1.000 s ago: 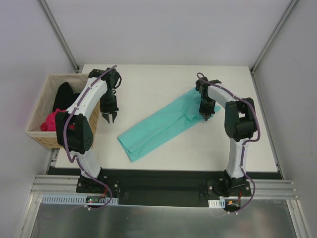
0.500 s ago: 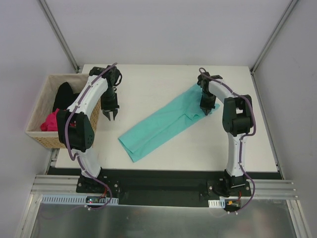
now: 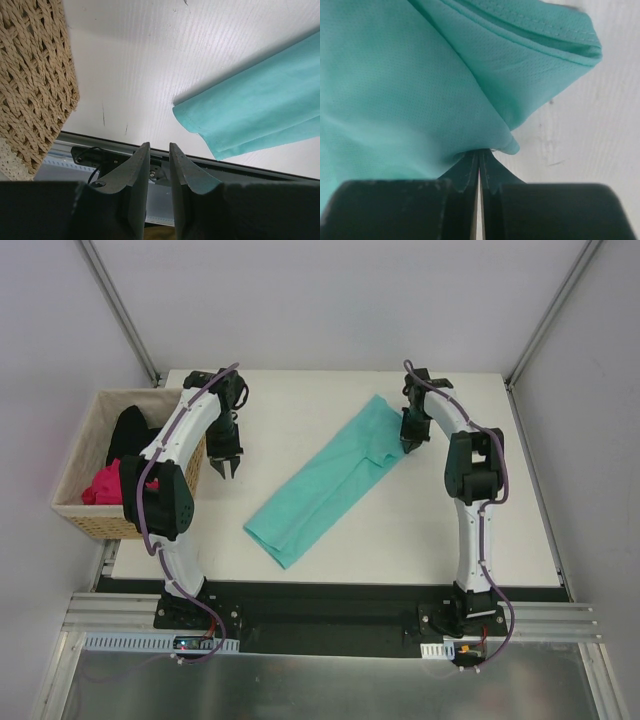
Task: Fold and stack the t-shirts
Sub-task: Rotate the tshirt 90 degrees
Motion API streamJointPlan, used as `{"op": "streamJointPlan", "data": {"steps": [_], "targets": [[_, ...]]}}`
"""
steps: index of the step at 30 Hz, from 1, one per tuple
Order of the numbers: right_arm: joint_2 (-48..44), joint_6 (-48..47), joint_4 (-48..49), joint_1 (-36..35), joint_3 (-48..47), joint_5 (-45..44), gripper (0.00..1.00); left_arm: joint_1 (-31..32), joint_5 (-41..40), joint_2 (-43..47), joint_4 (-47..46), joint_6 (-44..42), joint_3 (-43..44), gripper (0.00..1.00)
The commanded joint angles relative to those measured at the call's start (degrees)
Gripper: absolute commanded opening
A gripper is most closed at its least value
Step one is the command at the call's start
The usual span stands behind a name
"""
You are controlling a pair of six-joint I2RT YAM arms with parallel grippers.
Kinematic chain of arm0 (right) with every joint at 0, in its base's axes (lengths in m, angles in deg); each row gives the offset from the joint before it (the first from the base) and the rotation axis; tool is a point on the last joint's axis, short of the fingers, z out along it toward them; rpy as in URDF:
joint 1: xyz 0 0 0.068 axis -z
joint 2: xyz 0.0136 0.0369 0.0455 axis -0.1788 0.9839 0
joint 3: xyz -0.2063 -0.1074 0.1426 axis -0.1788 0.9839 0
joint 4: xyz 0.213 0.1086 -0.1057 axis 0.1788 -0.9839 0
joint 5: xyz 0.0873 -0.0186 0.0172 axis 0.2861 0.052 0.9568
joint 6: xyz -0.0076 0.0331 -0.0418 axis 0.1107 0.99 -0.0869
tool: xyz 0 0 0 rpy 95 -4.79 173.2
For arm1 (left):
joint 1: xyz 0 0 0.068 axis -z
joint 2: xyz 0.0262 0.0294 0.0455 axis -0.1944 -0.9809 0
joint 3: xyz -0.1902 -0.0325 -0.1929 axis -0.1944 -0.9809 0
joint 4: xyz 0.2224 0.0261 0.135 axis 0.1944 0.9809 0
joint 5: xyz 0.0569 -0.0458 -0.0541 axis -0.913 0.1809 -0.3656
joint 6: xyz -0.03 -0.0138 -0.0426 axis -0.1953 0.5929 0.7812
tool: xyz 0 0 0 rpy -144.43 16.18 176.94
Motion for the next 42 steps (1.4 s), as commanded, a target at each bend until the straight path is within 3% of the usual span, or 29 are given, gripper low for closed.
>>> {"op": "streamJointPlan", "data": {"steps": [1, 14, 19, 21, 23, 35, 42], "targets": [[0.9, -3.7, 2.2, -0.1, -3.4, 8.4, 0.01, -0.6, -1.0, 0.9, 6.3, 1.5, 0.9, 0.22], [2.2, -10.4, 10.7, 0.1, -9.5, 15.3, 0.01, -0.5, 0.7, 5.0, 6.2, 2.3, -1.7, 0.22], [2.3, -11.4, 7.7, 0.4, -12.2, 12.4, 0.2, -0.5, 0.4, 6.9, 6.2, 1.9, -2.7, 0.22], [-1.2, -11.3, 7.7, 0.4, -8.4, 9.5, 0.35, -0.5, -0.1, 7.4, 5.8, 1.7, -3.1, 0.22], [-3.7, -11.3, 8.0, 0.3, -3.7, 8.2, 0.41, -0.5, -0.2, 7.8, 5.1, 1.5, -4.1, 0.22], [-20.5, -10.2, 4.7, 0.1, 10.0, -4.0, 0.38, -0.5, 3.1, 9.0, 0.2, 0.9, -6.8, 0.22], [-15.0, -10.2, 4.2, -0.7, 5.7, 0.8, 0.31, -0.5, 3.0, 11.1, -0.1, 1.3, -9.5, 0.22]]}}
